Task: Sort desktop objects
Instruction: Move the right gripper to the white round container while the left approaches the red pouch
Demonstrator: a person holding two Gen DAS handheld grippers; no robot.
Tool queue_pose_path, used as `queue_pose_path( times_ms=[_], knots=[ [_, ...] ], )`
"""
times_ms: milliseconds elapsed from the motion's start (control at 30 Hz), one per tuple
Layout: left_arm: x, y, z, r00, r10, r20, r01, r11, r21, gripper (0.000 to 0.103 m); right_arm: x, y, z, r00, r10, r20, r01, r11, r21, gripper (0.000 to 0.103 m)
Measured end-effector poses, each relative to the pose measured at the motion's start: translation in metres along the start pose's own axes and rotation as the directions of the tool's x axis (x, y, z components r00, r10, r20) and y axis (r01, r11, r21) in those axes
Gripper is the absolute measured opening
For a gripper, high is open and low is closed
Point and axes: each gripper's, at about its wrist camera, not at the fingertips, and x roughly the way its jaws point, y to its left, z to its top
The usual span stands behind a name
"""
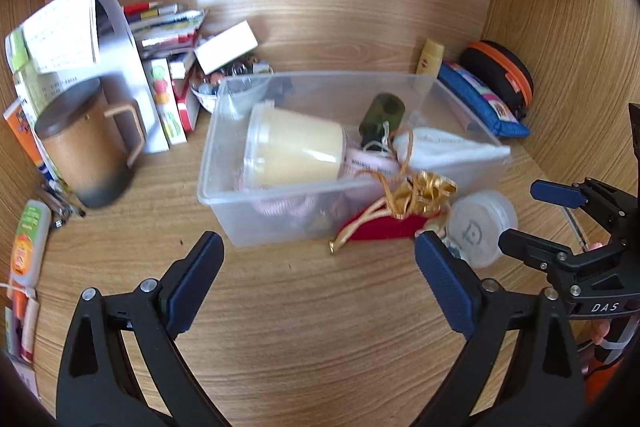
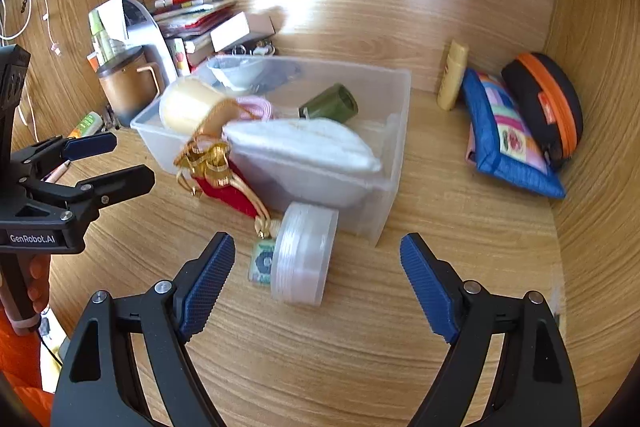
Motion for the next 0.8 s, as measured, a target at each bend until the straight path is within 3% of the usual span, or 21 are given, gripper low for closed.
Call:
queue_pose_path(
  times_ms=[667, 800],
  knots=[
    [0.054, -0.016, -0.01, 0.984, -0.117, -0.133, 0.106, 0.99, -0.088, 0.097, 0.032, -0.002, -0.019, 0.999, -0.034, -0.039, 0.035, 0.999, 0.025, 0.081],
    [0.059, -0.018, -0.006, 0.98, -0.142, -0.137, 0.127, 0.986, -0.108, 0.097, 0.037, -0.006, -0.018, 0.999, -0.001, -0.053, 0.004, 0.999, 0.046, 0.068]
  ],
)
